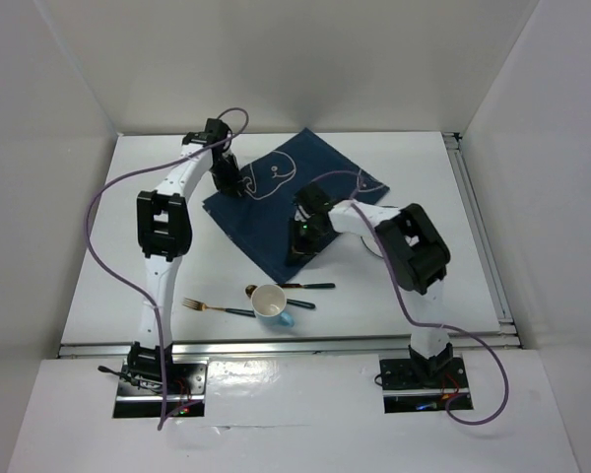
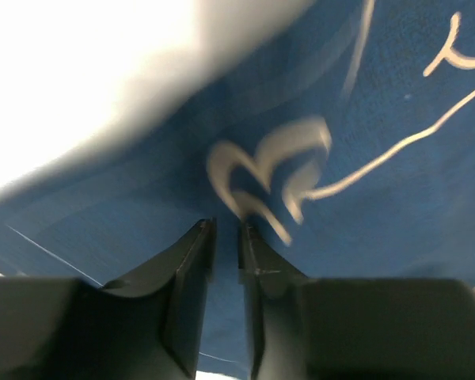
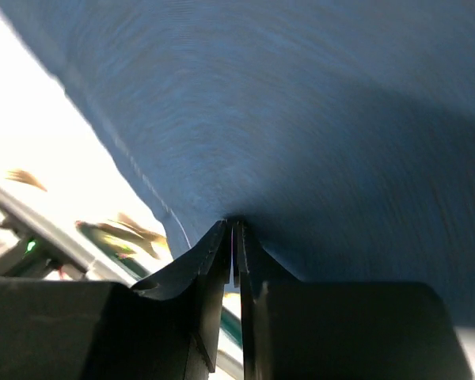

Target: Set the dinner table for one person

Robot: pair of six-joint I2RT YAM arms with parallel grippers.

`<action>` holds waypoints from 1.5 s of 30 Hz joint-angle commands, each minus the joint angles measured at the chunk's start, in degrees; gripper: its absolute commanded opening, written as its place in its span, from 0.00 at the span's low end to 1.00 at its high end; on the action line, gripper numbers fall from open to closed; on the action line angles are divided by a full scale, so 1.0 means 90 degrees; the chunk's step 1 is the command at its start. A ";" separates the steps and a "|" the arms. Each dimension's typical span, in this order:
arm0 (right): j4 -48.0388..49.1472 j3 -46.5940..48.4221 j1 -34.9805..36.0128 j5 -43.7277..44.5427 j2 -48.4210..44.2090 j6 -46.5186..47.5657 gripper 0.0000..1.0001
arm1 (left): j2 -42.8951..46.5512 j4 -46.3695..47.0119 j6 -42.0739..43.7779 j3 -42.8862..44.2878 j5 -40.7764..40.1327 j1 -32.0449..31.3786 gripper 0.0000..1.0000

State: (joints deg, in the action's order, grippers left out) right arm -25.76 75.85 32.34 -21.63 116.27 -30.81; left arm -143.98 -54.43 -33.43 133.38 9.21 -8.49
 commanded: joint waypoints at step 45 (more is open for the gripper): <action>-0.0986 0.1416 -0.1379 0.0899 0.0988 0.0972 0.21 | 0.2112 0.0746 -0.0231 -0.4187 -0.0877 0.0141 0.38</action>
State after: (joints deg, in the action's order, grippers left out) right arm -32.62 92.66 14.41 -13.54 124.73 -23.07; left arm -122.02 -45.78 -37.45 92.38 6.22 -9.74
